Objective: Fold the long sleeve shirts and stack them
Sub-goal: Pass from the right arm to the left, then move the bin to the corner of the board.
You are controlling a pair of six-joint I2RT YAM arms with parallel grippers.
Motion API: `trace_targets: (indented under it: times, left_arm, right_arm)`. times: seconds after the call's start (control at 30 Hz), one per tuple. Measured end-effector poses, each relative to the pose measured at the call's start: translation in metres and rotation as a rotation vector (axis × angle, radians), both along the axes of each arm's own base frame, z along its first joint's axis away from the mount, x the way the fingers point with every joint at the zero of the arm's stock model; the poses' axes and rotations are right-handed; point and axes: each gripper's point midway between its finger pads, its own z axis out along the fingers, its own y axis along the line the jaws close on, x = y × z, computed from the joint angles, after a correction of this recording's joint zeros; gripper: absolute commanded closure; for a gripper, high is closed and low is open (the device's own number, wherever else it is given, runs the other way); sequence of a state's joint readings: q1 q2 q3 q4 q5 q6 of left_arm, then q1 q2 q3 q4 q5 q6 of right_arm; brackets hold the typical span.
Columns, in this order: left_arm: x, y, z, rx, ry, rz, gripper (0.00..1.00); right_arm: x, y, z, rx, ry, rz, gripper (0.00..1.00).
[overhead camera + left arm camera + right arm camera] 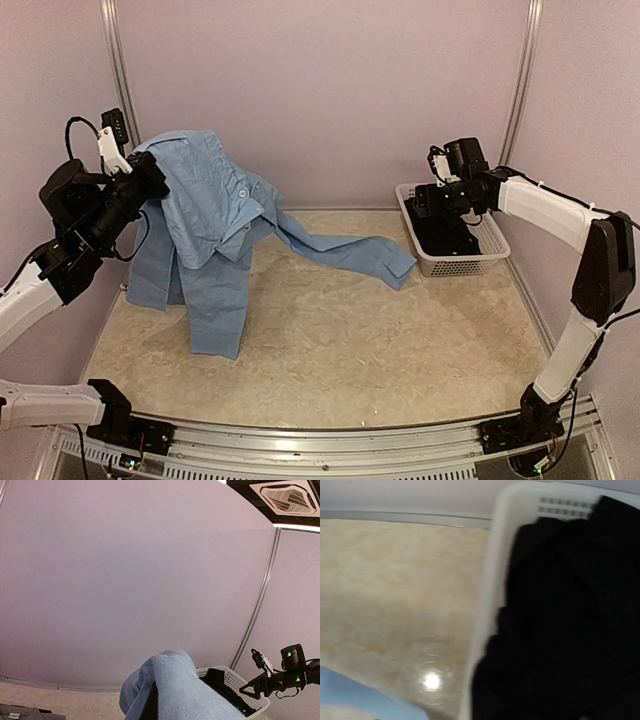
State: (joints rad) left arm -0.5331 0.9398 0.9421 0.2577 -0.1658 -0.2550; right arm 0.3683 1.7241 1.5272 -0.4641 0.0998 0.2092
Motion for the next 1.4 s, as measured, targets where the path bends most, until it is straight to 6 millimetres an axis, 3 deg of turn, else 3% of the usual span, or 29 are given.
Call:
trace_targets:
  times: [0.13,0.23,0.43,0.57,0.7,0.87,1.23,1.4]
  left_arm:
    - [0.001,-0.01,0.002,-0.022,0.006,-0.061,1.0]
    - [0.01,-0.032,-0.01,-0.013,0.038,-0.144,1.0]
    - [0.029,-0.083,-0.06,0.059,0.155,-0.27,1.0]
    - [0.026,-0.126,-0.095,0.13,0.217,-0.347,1.0]
    - [0.022,-0.159,-0.123,0.186,0.259,-0.404,1.0]
    - [0.023,-0.186,-0.144,0.229,0.284,-0.438,1.0]
    - [0.02,-0.216,-0.162,0.275,0.293,-0.474,1.0]
    - [0.021,-0.217,-0.164,0.281,0.295,-0.474,1.0]
  right_arm:
    - [0.008,-0.008,-0.009,-0.021,0.006,-0.017,0.21]
    - [0.019,-0.003,-0.032,-0.037,0.041,-0.002,0.24]
    - [0.04,0.012,-0.087,-0.052,0.137,0.035,0.31]
    - [0.057,0.021,-0.108,-0.048,0.165,0.043,0.48]
    - [0.07,0.023,-0.116,-0.041,0.169,0.017,0.67]
    - [0.075,0.008,-0.12,-0.041,0.174,-0.04,0.81]
    - [0.093,-0.055,-0.119,-0.016,0.133,-0.167,0.95]
    - [0.093,-0.067,-0.119,-0.016,0.119,-0.2,0.96]
